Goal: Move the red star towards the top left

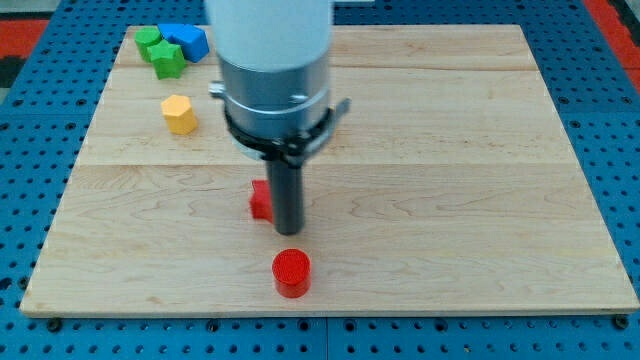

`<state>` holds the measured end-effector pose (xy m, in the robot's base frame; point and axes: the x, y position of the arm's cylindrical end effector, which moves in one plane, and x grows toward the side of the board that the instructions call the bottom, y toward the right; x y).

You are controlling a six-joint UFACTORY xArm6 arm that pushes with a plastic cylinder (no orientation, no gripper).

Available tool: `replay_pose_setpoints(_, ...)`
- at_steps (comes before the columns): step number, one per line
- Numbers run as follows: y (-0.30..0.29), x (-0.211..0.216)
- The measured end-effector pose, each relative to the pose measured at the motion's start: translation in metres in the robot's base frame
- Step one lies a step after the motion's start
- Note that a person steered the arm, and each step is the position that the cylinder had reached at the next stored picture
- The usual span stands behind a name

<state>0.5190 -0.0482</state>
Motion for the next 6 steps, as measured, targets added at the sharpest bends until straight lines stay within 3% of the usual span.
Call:
replay_pose_setpoints(2, -0.005, -0.091)
replay_pose_setpoints(3, 0.033, -0.037)
replay_pose_setpoints(6, -0.073, -0.033)
